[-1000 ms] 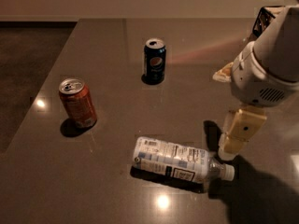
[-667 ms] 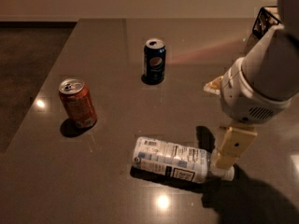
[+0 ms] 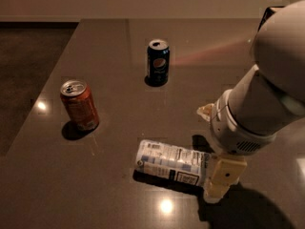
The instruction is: Move blue plastic bottle near coke can
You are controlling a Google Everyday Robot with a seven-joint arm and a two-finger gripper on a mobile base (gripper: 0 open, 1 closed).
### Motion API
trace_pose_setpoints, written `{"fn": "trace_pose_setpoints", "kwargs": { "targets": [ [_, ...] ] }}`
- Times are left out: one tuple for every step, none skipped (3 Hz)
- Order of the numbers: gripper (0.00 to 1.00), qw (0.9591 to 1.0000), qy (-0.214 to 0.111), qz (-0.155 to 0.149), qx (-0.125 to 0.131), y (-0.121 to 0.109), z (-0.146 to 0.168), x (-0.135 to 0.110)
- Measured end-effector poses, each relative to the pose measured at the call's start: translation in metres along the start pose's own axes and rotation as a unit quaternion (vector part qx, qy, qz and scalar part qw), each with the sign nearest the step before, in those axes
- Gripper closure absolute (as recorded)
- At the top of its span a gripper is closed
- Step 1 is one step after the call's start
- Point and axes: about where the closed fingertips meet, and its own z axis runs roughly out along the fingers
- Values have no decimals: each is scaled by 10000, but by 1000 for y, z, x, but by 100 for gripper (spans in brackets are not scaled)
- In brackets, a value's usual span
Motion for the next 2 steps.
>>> {"fn": "trace_pose_setpoints", "kwargs": {
  "targets": [
    [19,9999,26,-16,-111,10,13,-4],
    [42,9998,37,12,-218,16,19,-10]
  ]
}}
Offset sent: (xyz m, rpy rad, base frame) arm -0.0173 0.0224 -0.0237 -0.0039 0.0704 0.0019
